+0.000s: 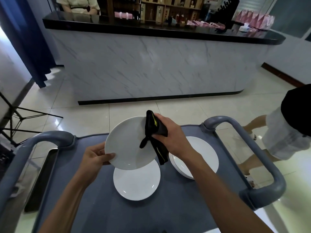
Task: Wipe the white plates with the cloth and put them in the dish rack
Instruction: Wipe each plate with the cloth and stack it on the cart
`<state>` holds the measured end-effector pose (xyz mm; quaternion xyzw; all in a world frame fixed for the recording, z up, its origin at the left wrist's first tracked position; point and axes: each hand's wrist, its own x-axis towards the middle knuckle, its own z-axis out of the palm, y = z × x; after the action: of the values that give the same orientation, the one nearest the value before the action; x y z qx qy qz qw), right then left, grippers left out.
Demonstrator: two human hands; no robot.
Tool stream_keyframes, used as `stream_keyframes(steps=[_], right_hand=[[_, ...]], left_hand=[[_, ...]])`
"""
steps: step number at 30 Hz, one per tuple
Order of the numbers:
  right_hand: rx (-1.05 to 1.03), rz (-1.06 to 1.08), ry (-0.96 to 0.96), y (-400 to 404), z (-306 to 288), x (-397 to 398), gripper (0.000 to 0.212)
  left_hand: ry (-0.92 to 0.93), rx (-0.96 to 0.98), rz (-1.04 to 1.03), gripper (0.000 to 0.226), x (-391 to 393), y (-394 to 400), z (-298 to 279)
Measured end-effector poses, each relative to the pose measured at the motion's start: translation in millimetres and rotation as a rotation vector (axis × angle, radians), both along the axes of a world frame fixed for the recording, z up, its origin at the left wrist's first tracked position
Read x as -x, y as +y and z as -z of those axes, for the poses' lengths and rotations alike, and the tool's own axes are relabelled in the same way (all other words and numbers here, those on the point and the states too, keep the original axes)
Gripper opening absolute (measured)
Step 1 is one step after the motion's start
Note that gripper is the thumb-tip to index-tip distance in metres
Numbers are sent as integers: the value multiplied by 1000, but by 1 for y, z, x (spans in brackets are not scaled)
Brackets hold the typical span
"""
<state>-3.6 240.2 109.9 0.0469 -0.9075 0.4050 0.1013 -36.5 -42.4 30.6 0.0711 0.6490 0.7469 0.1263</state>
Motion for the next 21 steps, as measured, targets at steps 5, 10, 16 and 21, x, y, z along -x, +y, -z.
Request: stream_keyframes(steps=[5, 10, 16, 21], right_hand=[[66, 37, 108, -3, 8, -11, 60], [90, 86, 223, -10, 14, -20, 48], [39, 135, 310, -13, 21, -30, 50], [-47, 134, 349, -13, 25, -35, 55]], left_hand=[[6, 49, -3, 44, 6, -1, -2], [-25, 49, -86, 33, 3, 11, 1], [-111, 8, -166, 23, -8, 29, 11], [-213, -20, -194, 27, -19, 35, 18]])
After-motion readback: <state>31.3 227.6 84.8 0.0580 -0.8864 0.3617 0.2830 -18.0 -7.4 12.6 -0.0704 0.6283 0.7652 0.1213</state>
